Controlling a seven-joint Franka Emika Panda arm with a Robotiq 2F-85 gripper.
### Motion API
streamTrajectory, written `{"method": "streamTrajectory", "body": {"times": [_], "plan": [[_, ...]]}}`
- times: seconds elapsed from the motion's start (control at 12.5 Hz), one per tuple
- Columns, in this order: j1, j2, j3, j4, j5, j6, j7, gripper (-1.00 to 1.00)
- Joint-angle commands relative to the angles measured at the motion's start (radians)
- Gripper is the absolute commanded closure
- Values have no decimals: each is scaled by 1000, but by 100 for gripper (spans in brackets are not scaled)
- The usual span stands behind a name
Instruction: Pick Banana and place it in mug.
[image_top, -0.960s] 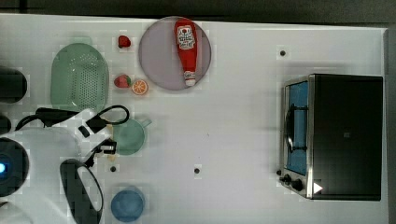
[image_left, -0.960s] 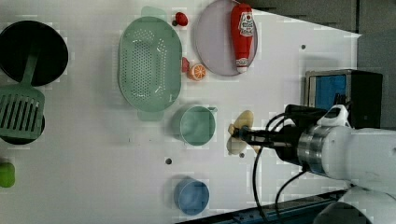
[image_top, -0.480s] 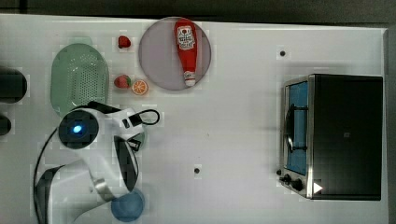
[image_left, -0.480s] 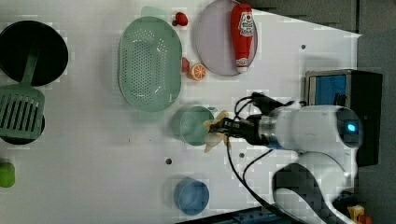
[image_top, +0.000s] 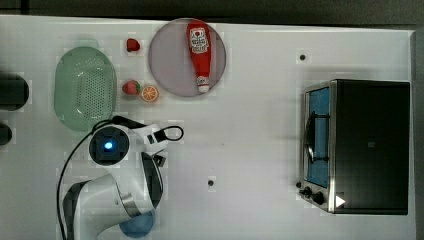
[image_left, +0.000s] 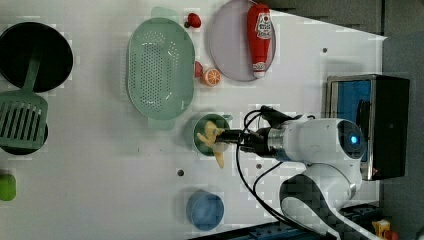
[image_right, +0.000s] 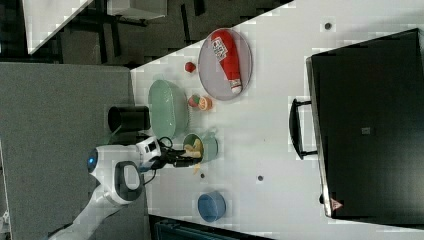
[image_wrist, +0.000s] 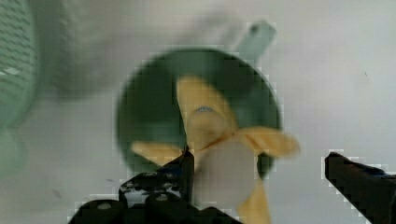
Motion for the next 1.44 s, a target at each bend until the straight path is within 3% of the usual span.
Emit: {"method": "streamTrajectory", "body": {"times": [0.08, 0.24, 0.72, 1.04, 1.2, 1.44], "plan": [[4, -68, 10, 57, 16, 27, 37, -100], [-5, -138, -22, 71, 16, -16, 37, -100], [-37, -356, -258, 275, 13, -510, 34, -100], [-44, -395, -414, 436, -48, -659, 23, -100], [-45, -409, -463, 470, -48, -796, 24, -100], [-45, -407, -497, 481, -48, -831, 24, -100]]}}
